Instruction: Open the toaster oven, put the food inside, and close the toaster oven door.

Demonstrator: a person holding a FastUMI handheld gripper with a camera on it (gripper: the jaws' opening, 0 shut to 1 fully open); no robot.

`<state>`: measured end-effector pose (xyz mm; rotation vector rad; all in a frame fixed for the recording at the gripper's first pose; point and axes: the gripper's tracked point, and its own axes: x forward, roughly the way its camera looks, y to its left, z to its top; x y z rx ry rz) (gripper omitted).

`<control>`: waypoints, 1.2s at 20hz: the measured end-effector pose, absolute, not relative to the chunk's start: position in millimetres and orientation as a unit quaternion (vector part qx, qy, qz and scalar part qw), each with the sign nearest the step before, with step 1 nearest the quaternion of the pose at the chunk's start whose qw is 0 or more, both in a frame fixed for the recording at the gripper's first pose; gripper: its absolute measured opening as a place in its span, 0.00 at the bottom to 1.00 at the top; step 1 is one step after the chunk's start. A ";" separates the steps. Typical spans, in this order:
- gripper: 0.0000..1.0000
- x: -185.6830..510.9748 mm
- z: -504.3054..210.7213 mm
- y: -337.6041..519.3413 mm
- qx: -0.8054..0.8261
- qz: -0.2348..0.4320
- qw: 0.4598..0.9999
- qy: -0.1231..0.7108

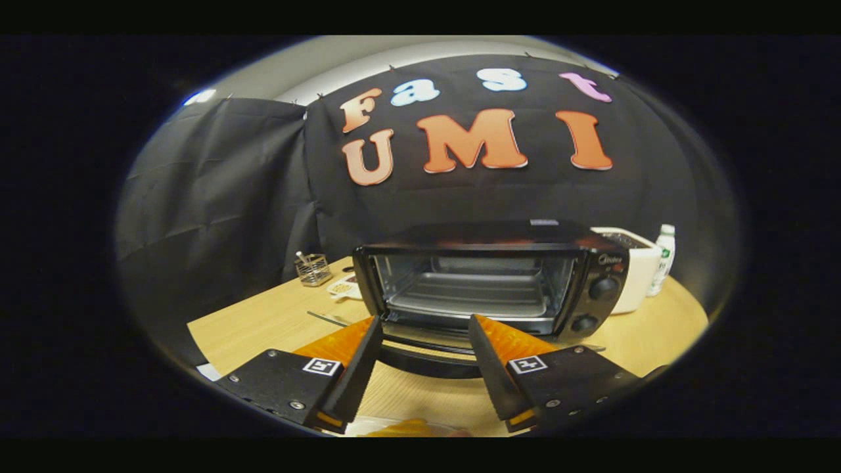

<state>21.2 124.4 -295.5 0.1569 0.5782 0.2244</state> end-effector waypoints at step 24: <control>0.68 -83.5 -332.2 99.9 0.052 0.099 0.916 0.387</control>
